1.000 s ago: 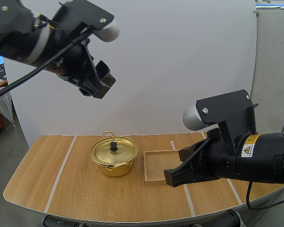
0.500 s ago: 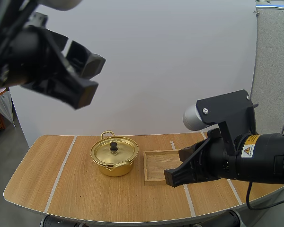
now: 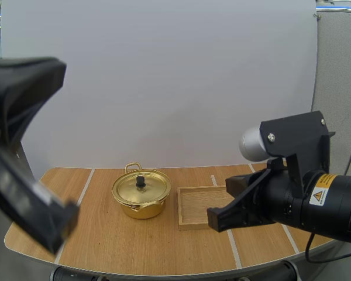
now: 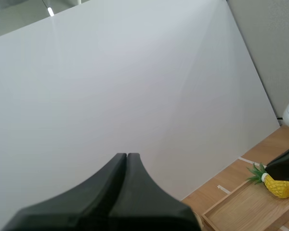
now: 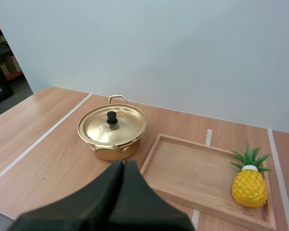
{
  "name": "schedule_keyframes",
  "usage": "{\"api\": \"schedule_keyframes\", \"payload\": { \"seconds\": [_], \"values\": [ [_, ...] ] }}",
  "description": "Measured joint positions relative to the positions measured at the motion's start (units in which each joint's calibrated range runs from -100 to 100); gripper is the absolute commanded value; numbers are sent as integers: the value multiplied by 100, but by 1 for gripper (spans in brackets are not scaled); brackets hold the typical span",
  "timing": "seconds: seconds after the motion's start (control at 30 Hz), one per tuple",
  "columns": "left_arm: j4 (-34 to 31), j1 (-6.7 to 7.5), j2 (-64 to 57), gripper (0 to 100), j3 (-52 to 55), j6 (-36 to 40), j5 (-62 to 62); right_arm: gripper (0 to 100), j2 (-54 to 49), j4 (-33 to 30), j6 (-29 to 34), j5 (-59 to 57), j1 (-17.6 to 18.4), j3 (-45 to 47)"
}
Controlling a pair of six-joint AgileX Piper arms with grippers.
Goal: Open the pot, put the grape inside, and close it
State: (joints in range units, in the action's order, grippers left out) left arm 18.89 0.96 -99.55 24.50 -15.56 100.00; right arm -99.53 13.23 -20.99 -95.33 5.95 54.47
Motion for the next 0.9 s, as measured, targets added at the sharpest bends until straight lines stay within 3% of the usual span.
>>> {"api": "schedule_keyframes", "payload": {
  "seconds": [0.23,0.3,0.6,0.9],
  "values": [
    [0,-98,-45,0,784,339,-13,0,-11,41,75,1655,-126,0],
    [0,-98,-45,0,1119,542,-570,0,-11,54,75,2388,-126,0],
    [10,-106,-40,0,3512,1040,-4556,0,-11,103,-339,4956,-126,894],
    [-119,-106,-26,0,6339,1073,-8582,0,-11,62,-367,7400,-126,2810]
  ]
}}
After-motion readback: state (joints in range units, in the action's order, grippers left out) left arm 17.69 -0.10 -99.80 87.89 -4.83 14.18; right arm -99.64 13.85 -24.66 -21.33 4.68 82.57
